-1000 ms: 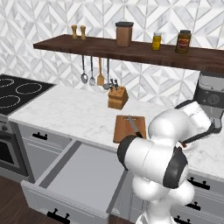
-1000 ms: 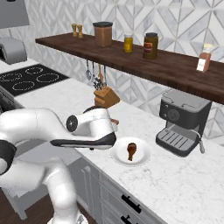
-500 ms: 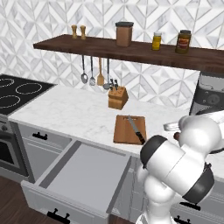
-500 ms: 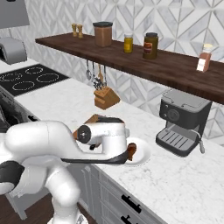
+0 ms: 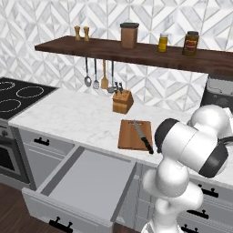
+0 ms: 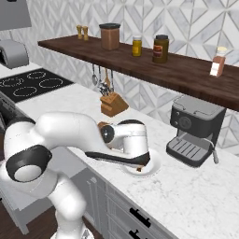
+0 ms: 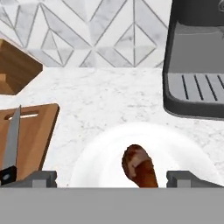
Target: Pick up the knife from the drawer and place it on the cutting board. Then place the meat from the plate to the cutting board.
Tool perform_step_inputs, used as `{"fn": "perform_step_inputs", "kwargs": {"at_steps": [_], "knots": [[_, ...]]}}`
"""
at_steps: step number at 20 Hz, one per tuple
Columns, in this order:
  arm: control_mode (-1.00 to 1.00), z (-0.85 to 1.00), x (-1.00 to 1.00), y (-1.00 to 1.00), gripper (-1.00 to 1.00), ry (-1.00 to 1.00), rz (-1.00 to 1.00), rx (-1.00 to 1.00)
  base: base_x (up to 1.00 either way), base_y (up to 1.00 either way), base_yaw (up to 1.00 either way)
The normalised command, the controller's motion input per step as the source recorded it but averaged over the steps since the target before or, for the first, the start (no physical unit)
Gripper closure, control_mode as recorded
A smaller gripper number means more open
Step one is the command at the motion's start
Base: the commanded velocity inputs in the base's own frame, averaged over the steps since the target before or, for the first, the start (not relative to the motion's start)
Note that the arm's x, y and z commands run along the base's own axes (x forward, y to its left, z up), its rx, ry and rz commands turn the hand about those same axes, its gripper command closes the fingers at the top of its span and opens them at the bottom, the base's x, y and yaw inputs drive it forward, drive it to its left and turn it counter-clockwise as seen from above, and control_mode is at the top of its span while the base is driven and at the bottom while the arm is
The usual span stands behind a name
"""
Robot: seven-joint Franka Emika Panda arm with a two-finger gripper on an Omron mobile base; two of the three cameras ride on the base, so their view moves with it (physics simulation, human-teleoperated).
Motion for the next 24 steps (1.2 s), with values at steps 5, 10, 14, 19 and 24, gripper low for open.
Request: {"fn": "perform_step_inputs", "kwargs": {"at_steps": [5,10,14,19,24], "knots": [[-1.0,0.0,0.0,-0.35,-1.0,0.3,0.0,0.31,0.0,0.0,0.0],[-1.0,0.25,0.01,-0.4,-1.0,0.22,0.0,0.25,0.0,0.0,0.0],[-1.0,0.16,0.43,-0.34,-1.0,0.24,0.0,0.36,0.0,0.0,0.0],[-1.0,0.06,0.64,-0.27,-1.0,0.26,0.0,0.31,0.0,0.0,0.0],[-1.0,0.35,0.68,-0.31,-1.0,0.2,0.0,0.05,0.0,0.0,0.0]]}}
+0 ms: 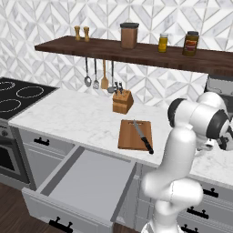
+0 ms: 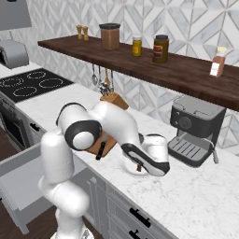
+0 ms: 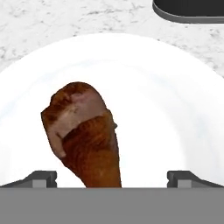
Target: Pick up the knife from the drawer and place it on the cutting board. Then place the meat from the plate to the cutting board.
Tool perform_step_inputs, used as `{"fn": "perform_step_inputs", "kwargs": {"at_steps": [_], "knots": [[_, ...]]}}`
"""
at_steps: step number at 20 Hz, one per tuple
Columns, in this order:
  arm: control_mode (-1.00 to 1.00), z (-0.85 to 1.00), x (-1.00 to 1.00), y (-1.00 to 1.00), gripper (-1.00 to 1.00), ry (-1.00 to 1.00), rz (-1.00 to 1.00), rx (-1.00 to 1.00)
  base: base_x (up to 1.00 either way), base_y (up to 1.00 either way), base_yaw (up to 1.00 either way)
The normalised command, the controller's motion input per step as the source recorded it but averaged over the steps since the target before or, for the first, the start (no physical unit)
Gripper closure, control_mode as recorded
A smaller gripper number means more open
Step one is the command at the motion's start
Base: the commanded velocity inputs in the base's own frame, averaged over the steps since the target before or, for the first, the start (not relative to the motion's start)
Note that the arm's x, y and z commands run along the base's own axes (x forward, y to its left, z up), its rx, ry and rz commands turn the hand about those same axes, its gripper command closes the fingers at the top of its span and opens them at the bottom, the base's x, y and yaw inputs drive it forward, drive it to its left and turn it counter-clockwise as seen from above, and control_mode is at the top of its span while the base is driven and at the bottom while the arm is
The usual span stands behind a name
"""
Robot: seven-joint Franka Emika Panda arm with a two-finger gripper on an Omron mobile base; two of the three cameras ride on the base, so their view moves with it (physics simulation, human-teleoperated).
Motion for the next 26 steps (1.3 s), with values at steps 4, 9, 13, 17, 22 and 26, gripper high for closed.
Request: {"fn": "perform_step_inputs", "kwargs": {"at_steps": [4,9,13,17,22,26], "knots": [[-1.0,0.44,0.77,-0.26,-1.0,0.18,0.0,0.0,0.0,0.0,0.0],[-1.0,0.16,0.69,-0.07,-1.0,0.21,0.0,0.09,0.0,0.0,0.0],[-1.0,0.0,0.59,0.0,1.0,0.29,0.05,0.25,0.0,0.0,0.0],[-1.0,0.0,0.45,0.0,1.0,0.23,0.07,0.23,0.0,0.0,0.0],[-1.0,0.06,0.33,0.26,1.0,0.17,0.14,0.19,0.0,0.0,0.0],[-1.0,0.58,0.39,0.36,1.0,0.13,0.16,0.15,0.0,0.0,0.0]]}}
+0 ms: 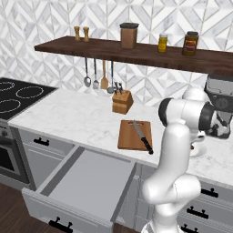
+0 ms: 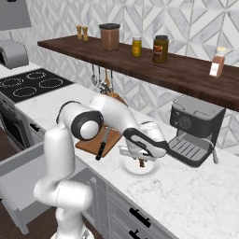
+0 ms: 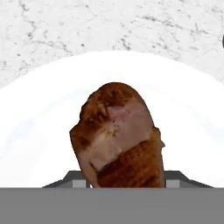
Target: Pick up the knife from the drawer and place it on the cutting board. Then place the meat from the plate to the cutting board.
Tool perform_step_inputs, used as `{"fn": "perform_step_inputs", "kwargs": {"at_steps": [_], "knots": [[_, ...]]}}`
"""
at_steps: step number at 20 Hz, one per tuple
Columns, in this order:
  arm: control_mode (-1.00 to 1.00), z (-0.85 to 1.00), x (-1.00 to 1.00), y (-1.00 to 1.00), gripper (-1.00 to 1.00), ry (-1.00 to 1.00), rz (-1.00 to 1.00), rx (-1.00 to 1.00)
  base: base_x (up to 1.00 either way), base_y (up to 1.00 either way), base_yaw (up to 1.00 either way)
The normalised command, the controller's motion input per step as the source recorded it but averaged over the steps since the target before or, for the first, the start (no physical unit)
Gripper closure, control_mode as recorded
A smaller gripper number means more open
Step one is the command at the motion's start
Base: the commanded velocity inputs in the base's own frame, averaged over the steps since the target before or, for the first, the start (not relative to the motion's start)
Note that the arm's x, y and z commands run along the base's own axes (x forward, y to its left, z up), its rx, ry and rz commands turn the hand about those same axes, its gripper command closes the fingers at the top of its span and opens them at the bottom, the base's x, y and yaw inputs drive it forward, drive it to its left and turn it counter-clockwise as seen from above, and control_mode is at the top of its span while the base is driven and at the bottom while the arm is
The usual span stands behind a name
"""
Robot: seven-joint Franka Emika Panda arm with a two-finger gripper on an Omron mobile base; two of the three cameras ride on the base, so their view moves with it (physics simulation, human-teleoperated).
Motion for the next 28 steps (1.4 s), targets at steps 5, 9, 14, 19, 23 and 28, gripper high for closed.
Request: {"fn": "perform_step_inputs", "kwargs": {"at_steps": [5,9,14,19,23,28], "knots": [[-1.0,0.83,0.4,0.35,1.0,0.11,0.17,0.14,0.0,0.0,0.0],[-1.0,0.98,0.12,0.38,1.0,0.05,0.19,0.08,0.0,0.0,0.0],[-1.0,1.0,0.0,0.56,1.0,0.0,0.15,0.13,0.0,0.0,0.0],[-1.0,1.0,0.17,0.94,1.0,0.02,0.03,0.15,0.0,0.0,0.0],[-1.0,1.0,0.36,0.99,1.0,0.05,0.05,0.18,0.0,0.0,0.0],[-1.0,0.83,0.65,0.62,1.0,0.15,0.07,0.26,0.0,0.0,0.0]]}}
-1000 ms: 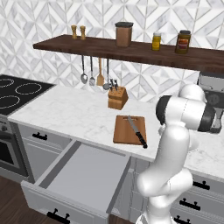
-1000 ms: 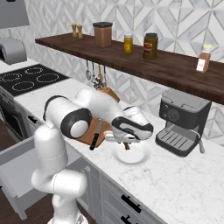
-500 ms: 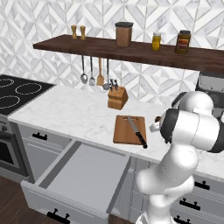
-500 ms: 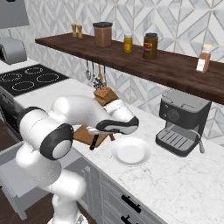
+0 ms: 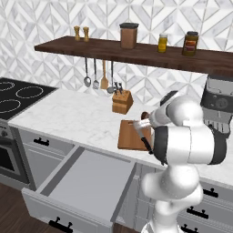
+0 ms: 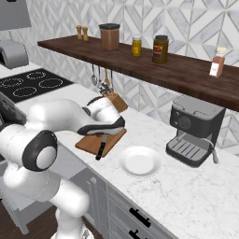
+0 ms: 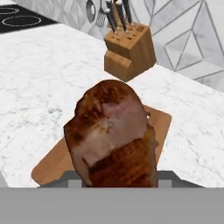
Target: Pick up the knife from the drawer and place it on the cutting board. Then place the meat from the plate to the cutting board.
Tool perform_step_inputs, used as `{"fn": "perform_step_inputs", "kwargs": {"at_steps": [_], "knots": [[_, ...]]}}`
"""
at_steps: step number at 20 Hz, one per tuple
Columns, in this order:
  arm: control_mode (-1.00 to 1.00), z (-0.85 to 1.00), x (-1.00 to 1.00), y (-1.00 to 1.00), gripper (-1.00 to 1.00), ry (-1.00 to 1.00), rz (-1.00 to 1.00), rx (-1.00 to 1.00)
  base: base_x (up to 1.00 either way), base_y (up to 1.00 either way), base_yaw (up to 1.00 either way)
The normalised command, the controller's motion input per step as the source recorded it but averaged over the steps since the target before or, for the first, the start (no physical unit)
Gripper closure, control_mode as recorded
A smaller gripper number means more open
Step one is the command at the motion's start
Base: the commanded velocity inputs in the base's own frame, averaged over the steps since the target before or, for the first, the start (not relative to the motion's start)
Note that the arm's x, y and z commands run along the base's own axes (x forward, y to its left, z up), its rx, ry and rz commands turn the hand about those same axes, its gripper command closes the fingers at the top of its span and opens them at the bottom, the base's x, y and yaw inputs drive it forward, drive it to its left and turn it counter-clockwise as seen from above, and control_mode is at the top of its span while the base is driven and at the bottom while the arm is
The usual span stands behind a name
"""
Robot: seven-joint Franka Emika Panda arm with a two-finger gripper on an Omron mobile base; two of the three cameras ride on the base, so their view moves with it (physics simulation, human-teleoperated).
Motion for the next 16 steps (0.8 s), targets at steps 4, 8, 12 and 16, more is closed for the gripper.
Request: {"fn": "perform_step_inputs", "kwargs": {"at_steps": [4,8,12,16], "knots": [[-1.0,0.02,0.7,0.03,1.0,0.34,0.01,0.22,0.0,0.0,0.0],[-1.0,-0.15,0.48,0.09,1.0,0.24,0.0,0.01,0.0,0.0,0.0],[-1.0,0.0,0.59,0.5,1.0,0.14,0.0,-0.01,0.0,0.0,0.0],[-1.0,0.02,0.71,0.49,1.0,0.15,0.0,0.0,0.0,0.0,0.0]]}}
